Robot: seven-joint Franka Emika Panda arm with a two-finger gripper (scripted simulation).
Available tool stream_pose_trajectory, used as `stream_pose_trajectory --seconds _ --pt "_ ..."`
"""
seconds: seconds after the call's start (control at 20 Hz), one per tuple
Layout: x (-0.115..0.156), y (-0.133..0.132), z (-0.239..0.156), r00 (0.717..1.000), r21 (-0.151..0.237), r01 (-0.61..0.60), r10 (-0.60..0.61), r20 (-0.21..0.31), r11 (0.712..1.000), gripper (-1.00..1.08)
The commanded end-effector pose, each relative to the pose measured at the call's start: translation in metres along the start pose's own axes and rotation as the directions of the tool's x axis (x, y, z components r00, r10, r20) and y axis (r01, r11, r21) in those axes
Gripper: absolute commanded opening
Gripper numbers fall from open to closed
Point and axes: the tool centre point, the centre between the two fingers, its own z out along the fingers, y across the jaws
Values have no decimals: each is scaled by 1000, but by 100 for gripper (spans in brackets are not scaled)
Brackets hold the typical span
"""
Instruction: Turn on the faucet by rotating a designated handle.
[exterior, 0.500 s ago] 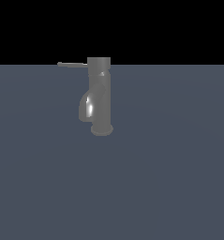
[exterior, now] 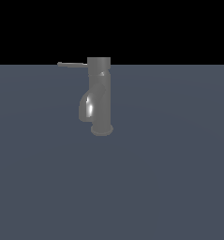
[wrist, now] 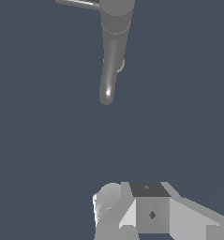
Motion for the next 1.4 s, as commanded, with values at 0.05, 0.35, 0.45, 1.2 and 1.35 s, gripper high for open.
stream_pose_trajectory --seconds 0.05,0.35,0.45,1.2,1.35 --pt "-2 -4 0 1000 2 17 -17 0 1000 -100" --pt "3 -4 0 1000 5 -4 4 0 1000 -100" --pt "7 -4 -1 1000 8 -18 18 1 1000 -100" --pt "70 -13 0 964 44 -265 265 20 963 -100" --pt "88 -16 2 943 50 -332 331 28 942 -100"
